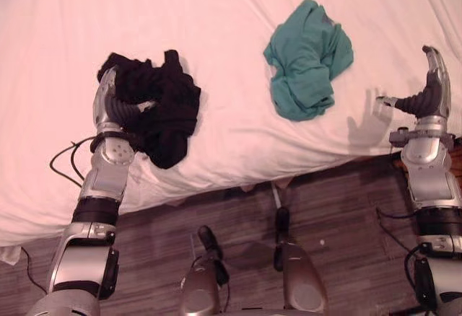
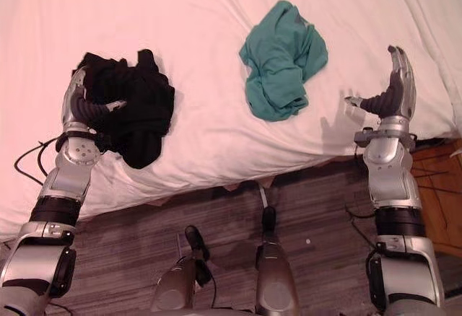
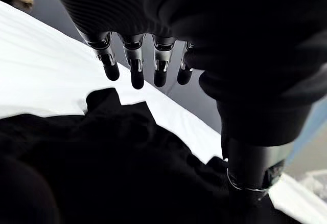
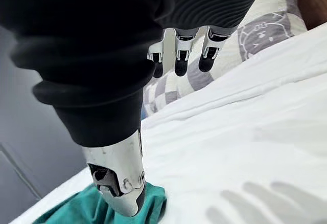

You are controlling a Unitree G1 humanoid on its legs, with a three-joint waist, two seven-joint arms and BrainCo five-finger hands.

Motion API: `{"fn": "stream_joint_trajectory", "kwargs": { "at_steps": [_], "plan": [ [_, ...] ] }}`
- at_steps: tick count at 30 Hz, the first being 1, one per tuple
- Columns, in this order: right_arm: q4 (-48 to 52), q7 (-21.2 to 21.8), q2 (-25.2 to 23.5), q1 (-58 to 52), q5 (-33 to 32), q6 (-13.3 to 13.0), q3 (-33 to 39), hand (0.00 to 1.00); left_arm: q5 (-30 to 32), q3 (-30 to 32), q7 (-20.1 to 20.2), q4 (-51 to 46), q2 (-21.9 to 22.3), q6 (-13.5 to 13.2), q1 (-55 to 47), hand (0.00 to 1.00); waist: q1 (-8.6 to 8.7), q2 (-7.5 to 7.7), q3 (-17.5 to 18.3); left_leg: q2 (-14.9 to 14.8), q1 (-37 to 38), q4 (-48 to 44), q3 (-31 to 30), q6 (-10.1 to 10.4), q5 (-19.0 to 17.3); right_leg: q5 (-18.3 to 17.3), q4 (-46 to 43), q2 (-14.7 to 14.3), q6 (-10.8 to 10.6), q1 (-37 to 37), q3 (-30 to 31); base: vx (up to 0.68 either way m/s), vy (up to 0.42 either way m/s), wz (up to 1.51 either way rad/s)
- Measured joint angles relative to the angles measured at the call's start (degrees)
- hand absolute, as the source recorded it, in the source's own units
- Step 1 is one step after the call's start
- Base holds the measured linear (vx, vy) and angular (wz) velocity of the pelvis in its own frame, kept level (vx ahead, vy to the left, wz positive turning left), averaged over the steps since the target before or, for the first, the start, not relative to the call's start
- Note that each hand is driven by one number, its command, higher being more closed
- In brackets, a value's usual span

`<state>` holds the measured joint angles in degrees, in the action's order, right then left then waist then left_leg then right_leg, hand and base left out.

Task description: Tidy the bed and pick cloth on bed and put in laundry

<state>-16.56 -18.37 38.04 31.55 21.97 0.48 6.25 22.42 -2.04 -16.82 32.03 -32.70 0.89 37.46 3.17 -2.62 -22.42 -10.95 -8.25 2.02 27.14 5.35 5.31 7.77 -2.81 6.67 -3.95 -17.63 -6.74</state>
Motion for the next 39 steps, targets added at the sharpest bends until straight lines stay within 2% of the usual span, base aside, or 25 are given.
{"fn": "stream_joint_trajectory", "kwargs": {
  "at_steps": [3,4,8,13,16,19,20,24,26,30,32,34,35,37,39],
  "plan": [
    [0.30,0.68,0.95,3.41,1.38,-0.07,-3.54,0.00,3.72,-2.83,1.41,3.89,-1.82,0.15,2.69,1.00,0.34,0.74,-1.12,0.03,-1.01,-0.07,1.24,-0.02,0.02,1.46,1.86,-0.19,0.00,-0.81,1.11,-0.01,0.011,-0.18],
    [0.48,1.33,1.12,4.76,2.43,-0.07,-4.85,0.00,7.00,-2.95,2.35,5.20,-1.85,0.45,4.20,1.00,0.45,1.06,-1.69,0.07,-1.64,-0.08,1.33,-0.12,0.20,2.23,3.21,-0.23,-0.07,-0.86,1.17,0.00,0.000,0.00],
    [1.22,3.69,1.54,7.79,3.40,0.13,-8.93,0.00,12.36,-5.09,5.69,6.68,-2.30,0.56,7.95,1.00,-0.05,1.17,-2.20,-0.12,-2.78,-0.04,0.96,-0.05,0.61,2.71,4.28,-0.33,0.08,-1.01,0.44,0.01,-0.001,0.06],
    [1.40,5.41,7.18,16.04,3.42,-0.18,-17.24,0.00,13.13,-6.97,6.77,5.46,-1.34,-0.80,8.46,1.00,-0.65,0.94,-2.66,0.04,-4.56,0.13,-0.79,-0.25,1.19,2.80,4.35,0.03,-0.05,-1.70,-1.29,0.02,0.004,0.19],
    [-4.62,6.61,8.11,23.18,3.39,-1.36,-23.17,0.00,11.73,-6.98,6.74,2.22,-0.86,-2.53,5.26,1.00,-1.11,0.44,-3.02,0.15,-5.72,0.30,-2.72,-0.45,1.72,2.80,4.48,0.25,-0.05,-1.76,-2.94,0.03,0.001,0.29],
    [-12.46,7.80,9.71,26.24,3.35,-2.28,-27.22,0.00,7.32,-6.22,6.39,-6.90,1.05,-4.59,-1.86,1.00,-2.81,-0.80,-3.67,0.29,-6.94,0.38,-4.58,-0.47,2.12,2.79,4.55,0.48,-0.05,-1.81,-4.66,0.05,0.009,0.27],
    [-15.78,8.53,10.04,27.02,3.32,-2.45,-27.73,1.00,4.89,-5.88,6.14,-10.57,1.77,-5.86,-5.40,1.00,-3.56,-1.55,-4.05,0.39,-7.34,0.38,-5.31,-0.49,2.20,2.79,4.55,0.62,-0.06,-1.81,-5.42,0.05,0.018,0.24],
    [-24.32,8.58,11.48,29.89,2.12,-3.24,-27.81,1.00,-1.68,-4.49,5.48,-17.56,4.76,-9.12,-14.34,1.00,-4.58,-3.96,-5.13,1.25,-8.43,0.54,-7.41,-0.77,3.04,2.78,4.54,1.56,-0.08,-1.70,-7.29,0.03,0.027,0.26],
    [-28.13,8.64,11.62,30.76,2.12,-4.35,-27.75,1.00,-4.23,-4.36,5.48,-18.87,5.15,-9.20,-16.03,1.00,-5.40,-4.28,-5.09,1.35,-8.48,0.53,-8.18,-0.78,3.04,2.75,4.53,1.66,-0.12,-1.43,-7.60,0.01,0.029,0.11],
    [-34.94,9.25,11.87,31.43,2.22,-4.61,-25.09,1.00,-8.46,-4.09,6.75,-23.18,8.03,-9.07,-22.51,1.00,-5.59,-5.55,-5.12,1.82,-7.97,0.87,-10.08,-0.94,3.46,1.91,4.14,2.24,-1.19,0.01,-9.24,-0.01,0.028,0.27],
    [-36.01,9.88,11.03,29.04,2.12,-4.38,-19.06,1.00,-11.52,-3.93,8.17,-25.33,10.64,-8.57,-29.66,1.00,-6.05,-5.99,-5.12,2.19,-6.49,1.74,-10.35,-0.93,3.48,1.46,3.94,2.51,-1.71,1.54,-9.53,0.02,0.047,0.18],
    [-34.29,9.80,8.95,24.19,1.75,-3.89,-12.77,1.00,-13.05,-3.89,8.71,-25.37,12.77,-7.86,-33.01,1.00,-6.04,-5.82,-5.04,2.18,-4.94,2.28,-10.37,-0.89,3.48,1.17,3.94,2.47,-1.77,3.33,-9.77,0.04,0.029,0.17],
    [-28.29,9.47,5.53,16.82,-0.32,-2.72,-6.46,1.00,-14.66,-3.40,9.21,-25.33,15.24,-7.35,-36.62,1.00,-6.06,-5.12,-4.51,2.18,-3.32,2.60,-10.34,-0.86,3.46,0.83,3.91,2.42,-1.92,4.78,-9.55,0.08,0.023,0.02],
    [-22.06,8.52,0.50,8.83,-3.16,-2.01,-2.26,1.00,-15.85,-2.32,9.27,-25.10,17.57,-6.70,-39.82,1.00,-5.82,-3.82,-2.21,2.21,-2.48,3.25,-9.76,-0.85,3.45,0.37,3.92,2.33,-1.99,5.03,-9.00,0.11,0.021,-0.10],
    [-13.22,7.38,-10.16,-4.70,-8.03,-2.10,3.53,1.00,-16.73,-0.05,9.28,-22.66,20.64,-5.70,-42.01,1.00,-5.05,-1.52,1.64,1.96,-0.18,3.31,-8.65,-0.63,3.21,-0.43,3.85,1.98,-1.90,6.76,-8.14,0.13,0.006,-0.20]
  ]
}}
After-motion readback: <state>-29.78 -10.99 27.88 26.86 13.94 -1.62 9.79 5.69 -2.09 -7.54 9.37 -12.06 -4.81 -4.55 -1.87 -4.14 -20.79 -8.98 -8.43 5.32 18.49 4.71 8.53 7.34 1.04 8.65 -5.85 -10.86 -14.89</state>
